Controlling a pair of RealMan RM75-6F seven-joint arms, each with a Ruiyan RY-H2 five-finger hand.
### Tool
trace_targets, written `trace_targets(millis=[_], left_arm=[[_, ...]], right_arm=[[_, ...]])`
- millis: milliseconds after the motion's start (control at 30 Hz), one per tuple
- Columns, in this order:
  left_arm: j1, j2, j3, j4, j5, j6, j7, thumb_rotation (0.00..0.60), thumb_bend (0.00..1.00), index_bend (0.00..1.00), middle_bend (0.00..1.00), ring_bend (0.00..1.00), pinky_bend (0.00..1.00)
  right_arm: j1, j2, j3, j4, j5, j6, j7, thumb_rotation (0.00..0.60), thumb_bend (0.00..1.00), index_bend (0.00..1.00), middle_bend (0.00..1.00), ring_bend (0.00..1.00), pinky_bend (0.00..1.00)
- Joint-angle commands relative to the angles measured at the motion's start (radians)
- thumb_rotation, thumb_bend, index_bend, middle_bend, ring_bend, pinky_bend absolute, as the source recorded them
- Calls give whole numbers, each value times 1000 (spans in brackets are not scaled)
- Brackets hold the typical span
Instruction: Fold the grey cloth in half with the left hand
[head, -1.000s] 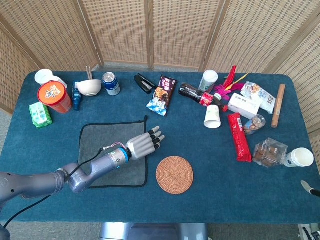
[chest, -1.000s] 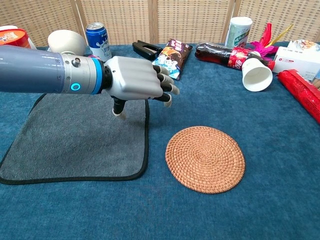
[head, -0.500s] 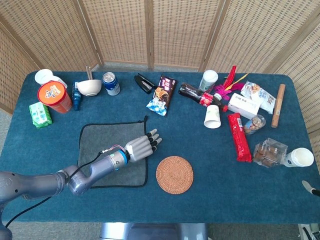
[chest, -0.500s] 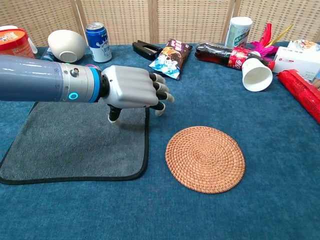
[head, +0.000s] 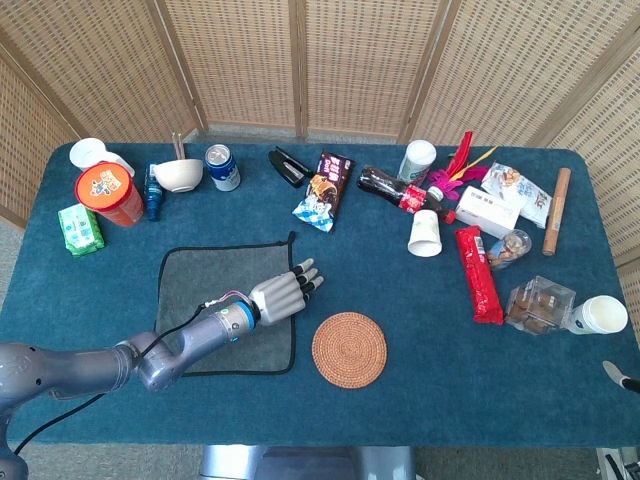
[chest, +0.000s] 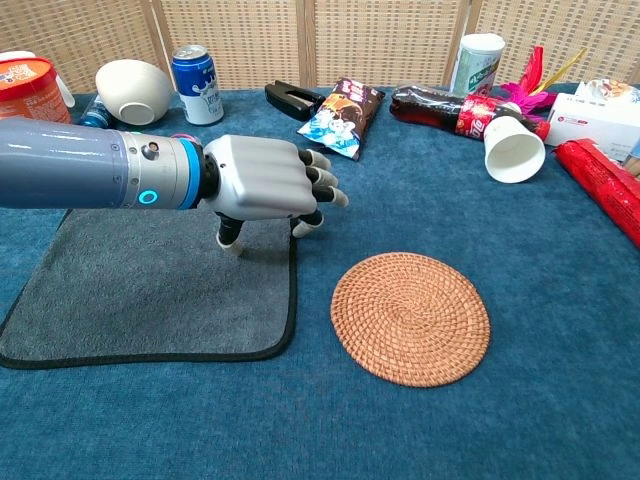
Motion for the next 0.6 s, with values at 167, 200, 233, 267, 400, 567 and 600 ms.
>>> trace_targets(millis=[167, 200, 233, 267, 400, 567, 600], left_arm=[[-3, -3, 5, 3, -5, 7, -2, 600, 213, 393, 0, 0, 0], [-3, -4, 6, 3, -5, 8, -2, 600, 214, 406, 0, 0, 0], [-3, -4, 7, 4, -5, 9, -3, 600, 215, 420, 0, 0, 0], [-3, -5, 8, 4, -5, 10, -4, 600, 215, 426, 0, 0, 0], [-4, -9, 10, 10, -7, 16, -8, 600, 219, 441, 0, 0, 0], [-6, -17, 11, 19, -1, 26, -8, 600, 227, 475, 0, 0, 0], [-7, -19, 12, 22, 1, 29, -6, 600, 229, 481, 0, 0, 1]], right_arm=[[-1, 2, 0, -1, -3, 2, 4, 600, 0, 23, 0, 0, 0], [-1, 2, -1, -1, -4, 1, 5, 600, 0, 23, 0, 0, 0], [-1, 2, -2, -1, -5, 0, 5, 600, 0, 23, 0, 0, 0], [-1, 2, -2, -1, -5, -1, 6, 600, 0, 23, 0, 0, 0], [0, 2, -2, 0, -5, -3, 6, 600, 0, 23, 0, 0, 0], [2, 1, -3, 1, -5, -7, 6, 600, 0, 23, 0, 0, 0], [2, 1, -3, 1, -5, -8, 6, 600, 0, 23, 0, 0, 0]])
